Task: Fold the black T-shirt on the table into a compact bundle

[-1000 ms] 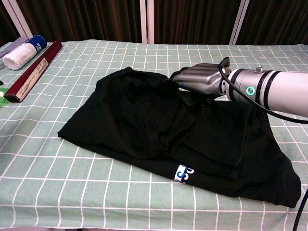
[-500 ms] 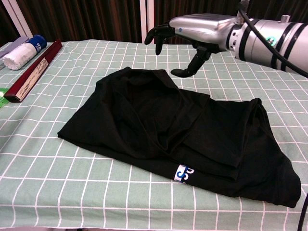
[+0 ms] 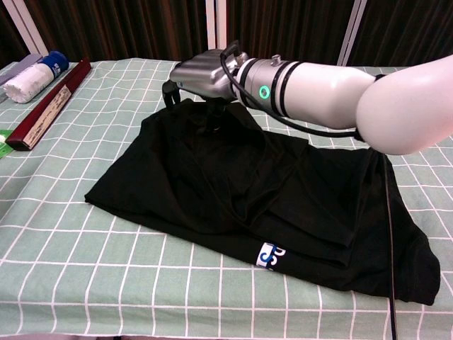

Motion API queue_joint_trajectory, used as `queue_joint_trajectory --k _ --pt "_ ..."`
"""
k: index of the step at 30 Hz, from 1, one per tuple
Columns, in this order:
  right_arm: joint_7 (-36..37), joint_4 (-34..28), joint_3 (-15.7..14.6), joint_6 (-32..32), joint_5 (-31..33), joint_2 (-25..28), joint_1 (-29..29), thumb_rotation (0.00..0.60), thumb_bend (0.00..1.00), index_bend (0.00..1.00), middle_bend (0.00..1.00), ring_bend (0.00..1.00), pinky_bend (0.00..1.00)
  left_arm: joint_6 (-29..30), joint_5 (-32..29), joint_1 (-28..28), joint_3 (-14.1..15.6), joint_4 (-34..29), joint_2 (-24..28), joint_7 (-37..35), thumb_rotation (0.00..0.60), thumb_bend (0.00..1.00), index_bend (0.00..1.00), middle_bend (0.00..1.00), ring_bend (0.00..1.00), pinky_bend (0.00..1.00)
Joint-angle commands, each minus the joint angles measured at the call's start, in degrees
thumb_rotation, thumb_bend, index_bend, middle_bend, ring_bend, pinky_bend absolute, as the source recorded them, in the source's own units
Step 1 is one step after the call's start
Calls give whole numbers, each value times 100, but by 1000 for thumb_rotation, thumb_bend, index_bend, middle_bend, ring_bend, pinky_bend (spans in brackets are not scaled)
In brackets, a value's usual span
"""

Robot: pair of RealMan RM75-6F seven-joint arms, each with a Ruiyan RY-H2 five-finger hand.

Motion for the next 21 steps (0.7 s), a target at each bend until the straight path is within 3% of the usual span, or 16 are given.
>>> queue_joint_trajectory --k 1,6,8,21 --pt "-370 401 -55 -137 278 -361 260 600 347 347 287 53 120 -12 -8 13 9 -26 17 2 274 447 134 204 265 305" --pt "-173 369 -220 482 -248 -430 114 600 497 597 398 189 185 7 -2 39 -4 -33 15 -22 280 448 134 200 261 305" --pt "-15 226 -304 698 -474 -309 -8 600 518 648 427 217 196 0 -1 42 -7 -28 19 -30 278 448 134 199 256 305" --pt "215 -1688 -1097 1820 -1431 1339 -1121 600 520 670 432 213 200 -129 1 8 -17 21 22 -24 277 448 134 195 253 304"
